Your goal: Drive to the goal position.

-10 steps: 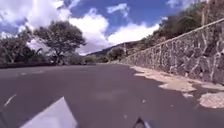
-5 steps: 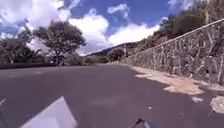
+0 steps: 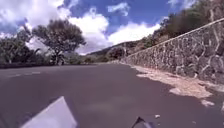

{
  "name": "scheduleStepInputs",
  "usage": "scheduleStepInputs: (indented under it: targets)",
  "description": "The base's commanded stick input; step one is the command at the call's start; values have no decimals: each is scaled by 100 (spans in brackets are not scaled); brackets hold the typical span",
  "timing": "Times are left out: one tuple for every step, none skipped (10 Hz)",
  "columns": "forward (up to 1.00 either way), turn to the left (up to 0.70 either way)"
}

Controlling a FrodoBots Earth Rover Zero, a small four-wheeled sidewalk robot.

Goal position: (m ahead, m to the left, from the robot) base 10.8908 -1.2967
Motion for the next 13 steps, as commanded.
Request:
scheduleStepInputs:
  targets:
    - [45, 0]
    - [45, 0]
    - [45, 0]
    - [45, 0]
    - [45, 0]
    - [45, 0]
    - [45, 0]
    - [45, 0]
    - [45, 0]
    - [45, 0]
    - [45, 0]
    - [45, 0]
    - [45, 0]
